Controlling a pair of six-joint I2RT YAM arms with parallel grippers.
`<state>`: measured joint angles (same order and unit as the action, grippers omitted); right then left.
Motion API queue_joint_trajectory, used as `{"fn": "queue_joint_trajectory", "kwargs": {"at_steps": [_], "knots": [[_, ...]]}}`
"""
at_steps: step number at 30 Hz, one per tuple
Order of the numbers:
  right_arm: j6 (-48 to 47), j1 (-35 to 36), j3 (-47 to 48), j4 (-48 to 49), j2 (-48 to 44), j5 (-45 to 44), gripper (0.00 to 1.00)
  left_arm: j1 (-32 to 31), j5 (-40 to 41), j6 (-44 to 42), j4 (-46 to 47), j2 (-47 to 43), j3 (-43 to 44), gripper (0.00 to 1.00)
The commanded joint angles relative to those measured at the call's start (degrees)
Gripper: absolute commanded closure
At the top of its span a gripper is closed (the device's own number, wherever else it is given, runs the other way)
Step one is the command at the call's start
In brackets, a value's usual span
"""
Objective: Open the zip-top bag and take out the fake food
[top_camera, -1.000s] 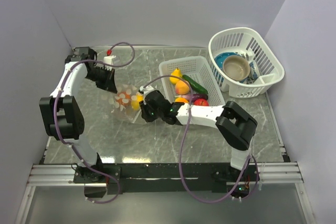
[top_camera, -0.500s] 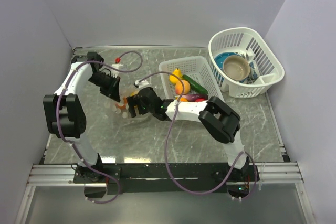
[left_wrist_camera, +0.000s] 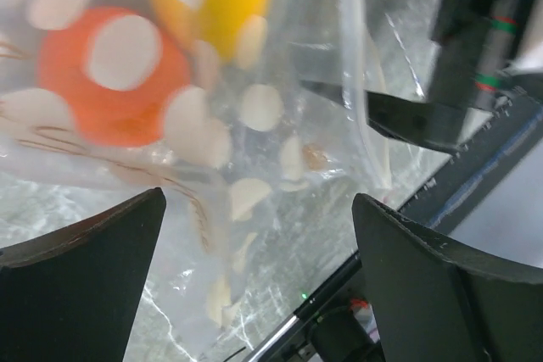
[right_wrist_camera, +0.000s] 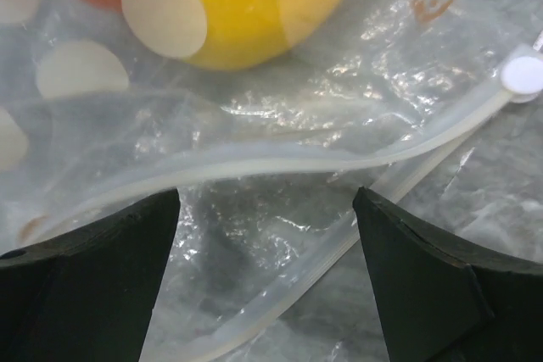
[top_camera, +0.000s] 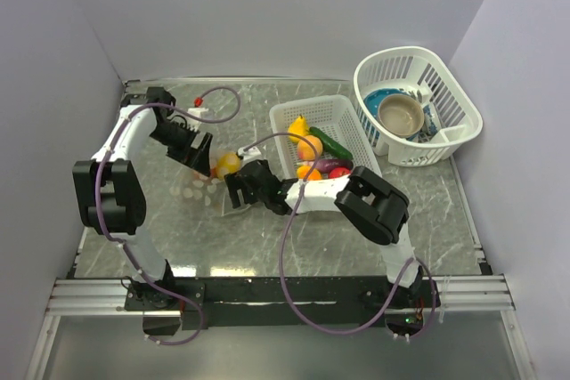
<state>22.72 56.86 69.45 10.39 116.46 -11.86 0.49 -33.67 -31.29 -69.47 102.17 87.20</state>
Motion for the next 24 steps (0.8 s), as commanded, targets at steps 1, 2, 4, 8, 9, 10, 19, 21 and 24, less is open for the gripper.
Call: {"fn": "queue_joint_trajectory", "kwargs": {"at_steps": [1, 2, 4, 8, 9, 10, 19, 21, 24], "knots": [[2.06, 0.44, -4.06, 3.05, -3.52, -0.8, 0.09, 0.12, 2.55, 3.95, 5.48, -2.15, -1.49, 0.01], [2.24, 0.44, -4.32, 3.23, -3.61, -0.62, 0.1, 0.21, 3.17, 6.04, 8.53, -2.15, -2.37, 0.01], [2.42, 0.53, -4.76, 3.32, -3.61, -0.01, 0.12, 0.39, 6.4, 8.51, 11.97, -2.32, -5.35, 0.01], [1.72, 0.36, -4.76, 3.41, -3.61, 1.31, 0.17, 0.91, 12.57, 13.43, 21.29, -3.03, -9.15, 0.01], [1.45, 0.44, -4.76, 3.41, -3.61, 1.83, 0.19, 1.18, 12.92, 13.79, 23.74, -2.77, -9.5, 0.01], [1.45, 0.44, -4.76, 3.23, -3.53, 2.1, 0.19, 1.7, 12.84, 14.32, 24.55, -1.9, -9.42, 0.01], [1.54, 0.44, -5.64, 2.27, -3.7, 3.24, 0.24, 3.38, -0.77, 13.89, 22.29, 5.31, -4.33, 0.01], [1.45, 0.44, -5.73, 2.44, -3.79, 3.33, 0.24, 3.29, -4.8, 12.48, 20.79, 5.85, -3.88, 0.01], [1.27, 0.36, -5.21, 2.0, -3.44, 3.59, 0.24, 2.76, -4.22, 11.78, 20.43, 5.5, -4.4, 0.01]]}}
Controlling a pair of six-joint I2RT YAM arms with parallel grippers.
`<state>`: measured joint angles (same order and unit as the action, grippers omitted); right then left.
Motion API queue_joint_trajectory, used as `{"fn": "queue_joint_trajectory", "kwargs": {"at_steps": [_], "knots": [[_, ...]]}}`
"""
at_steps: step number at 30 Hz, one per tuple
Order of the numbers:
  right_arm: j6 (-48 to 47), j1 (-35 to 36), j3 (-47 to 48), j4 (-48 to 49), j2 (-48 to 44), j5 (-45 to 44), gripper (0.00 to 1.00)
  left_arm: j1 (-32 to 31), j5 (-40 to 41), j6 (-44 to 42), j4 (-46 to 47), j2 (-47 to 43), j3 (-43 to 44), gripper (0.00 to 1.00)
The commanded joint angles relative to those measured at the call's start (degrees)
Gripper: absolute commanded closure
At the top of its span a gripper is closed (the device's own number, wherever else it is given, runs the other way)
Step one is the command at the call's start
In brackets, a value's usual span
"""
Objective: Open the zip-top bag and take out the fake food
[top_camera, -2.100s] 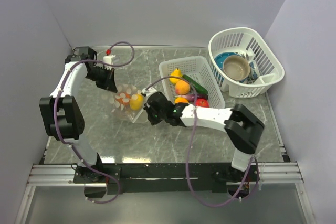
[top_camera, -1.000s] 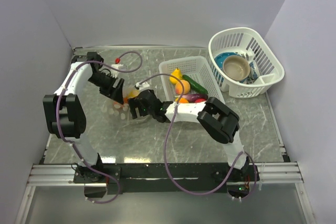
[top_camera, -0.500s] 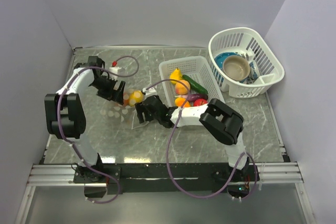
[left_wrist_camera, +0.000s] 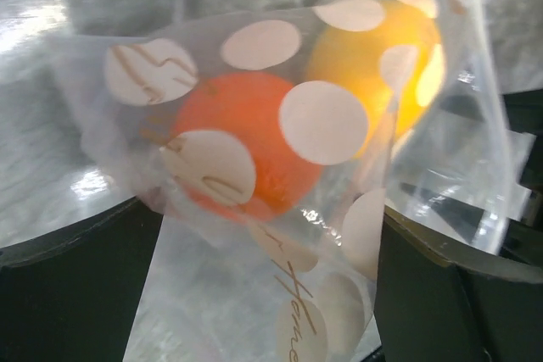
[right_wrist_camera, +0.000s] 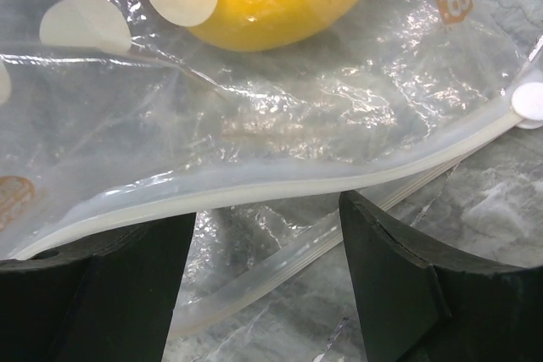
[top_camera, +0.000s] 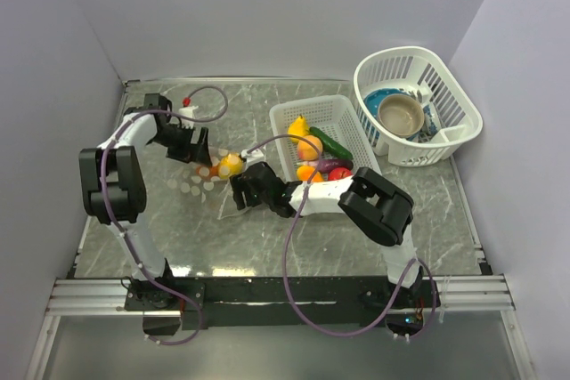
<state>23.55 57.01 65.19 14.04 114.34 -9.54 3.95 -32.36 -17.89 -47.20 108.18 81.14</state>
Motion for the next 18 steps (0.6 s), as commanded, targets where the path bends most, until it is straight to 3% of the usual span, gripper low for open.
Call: {"fn": "queue_joint_trajectory", "kwargs": {"at_steps": [1, 8, 10, 12, 13, 14, 18], "knots": [[0.44, 0.2, -0.85, -1.82, -1.32, 1.19, 0.25, -1.22, -5.35, -1.88, -2.28, -0.43, 1.65, 0.01], [0.35, 0.29, -1.03, -1.74, -1.32, 2.16, 0.26, -1.13, -5.0, -5.84, -2.03, -3.67, -0.9, 0.01], [0.27, 0.29, -1.12, -1.74, -1.4, 2.42, 0.27, -1.22, -4.64, -5.58, -0.7, -4.99, -1.16, 0.06], [0.27, 0.2, -1.47, -1.56, -1.49, 2.51, 0.29, -1.22, -3.59, -4.35, -0.87, -4.83, -0.03, 0.23], [0.44, 0.29, -1.47, -1.82, -1.32, 2.42, 0.29, -1.22, -3.94, -4.61, -1.66, -4.39, 0.59, 0.75], [0.62, 0.29, -1.38, -2.0, -1.32, 2.33, 0.3, -1.22, -3.85, -4.44, -2.36, -3.86, 1.46, 0.99], [0.62, 0.29, -1.73, -1.74, -1.49, 2.16, 0.31, -1.48, -2.45, -3.38, -1.76, -4.63, 0.96, 0.99]]}}
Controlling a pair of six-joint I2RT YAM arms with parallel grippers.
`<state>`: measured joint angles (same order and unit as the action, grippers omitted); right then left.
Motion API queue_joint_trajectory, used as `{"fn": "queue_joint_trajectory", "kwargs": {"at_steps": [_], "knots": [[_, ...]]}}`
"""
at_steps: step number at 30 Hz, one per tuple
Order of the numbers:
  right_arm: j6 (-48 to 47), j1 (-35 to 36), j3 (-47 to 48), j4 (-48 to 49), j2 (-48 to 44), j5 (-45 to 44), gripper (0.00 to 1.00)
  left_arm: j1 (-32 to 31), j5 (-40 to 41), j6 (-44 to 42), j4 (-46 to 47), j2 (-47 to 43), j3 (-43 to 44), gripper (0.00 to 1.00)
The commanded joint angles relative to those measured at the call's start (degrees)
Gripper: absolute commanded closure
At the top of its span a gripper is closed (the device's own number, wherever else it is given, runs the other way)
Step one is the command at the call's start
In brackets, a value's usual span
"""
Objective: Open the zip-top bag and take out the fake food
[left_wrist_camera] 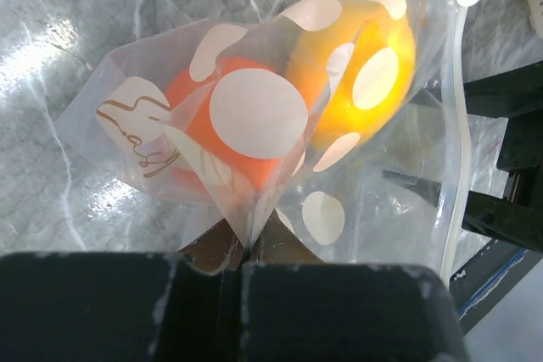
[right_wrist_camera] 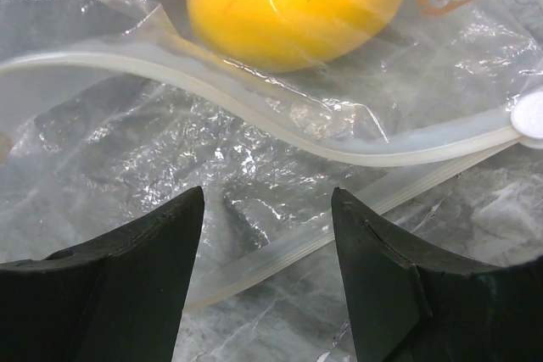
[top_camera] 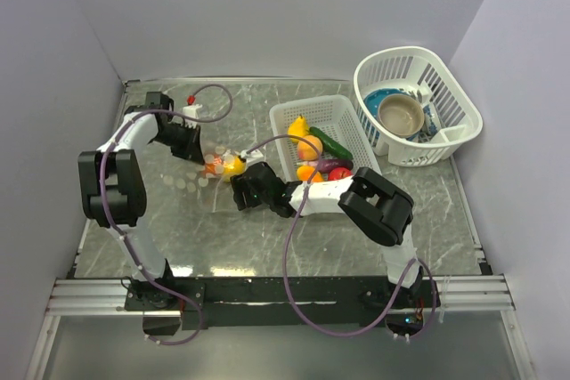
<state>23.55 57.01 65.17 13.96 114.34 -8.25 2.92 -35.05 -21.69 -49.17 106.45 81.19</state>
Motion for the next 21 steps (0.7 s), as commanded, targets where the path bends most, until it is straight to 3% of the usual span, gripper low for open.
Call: {"fn": "queue_joint_trajectory", "kwargs": {"at_steps": [1, 7, 9, 13, 15, 16, 21], "knots": [[0.71, 0.29, -1.71, -1.65, -1.67, 0.78, 0.31, -0.63, 0.85, 0.68, 1.08, -3.53, 0.55, 0.99], [1.14, 0.29, -2.59, -1.39, -2.63, -1.33, 0.37, -1.95, -2.74, 0.43, -2.5, -8.36, 1.78, 0.99], [1.41, 0.29, -2.68, -1.56, -2.81, -2.2, 0.43, -2.56, -4.76, -1.5, -6.36, -10.64, 3.35, 0.99], [1.5, 0.47, -3.55, -0.25, -3.95, -3.79, 0.44, -4.32, -10.2, -4.49, -13.05, -12.67, 6.7, 0.99], [1.5, 0.47, -3.56, 0.11, -4.48, -4.93, 0.36, -4.5, -10.92, -5.46, -16.47, -12.41, 7.84, 0.99], [1.58, 0.47, -3.29, -0.42, -4.48, -6.32, 0.22, -4.59, -10.75, -6.34, -16.92, -12.15, 7.67, 0.99], [1.15, 0.99, -2.15, -0.78, -4.74, -7.13, 0.07, -4.68, -7.67, -5.73, -14.65, -11.36, 4.6, 0.99]]}}
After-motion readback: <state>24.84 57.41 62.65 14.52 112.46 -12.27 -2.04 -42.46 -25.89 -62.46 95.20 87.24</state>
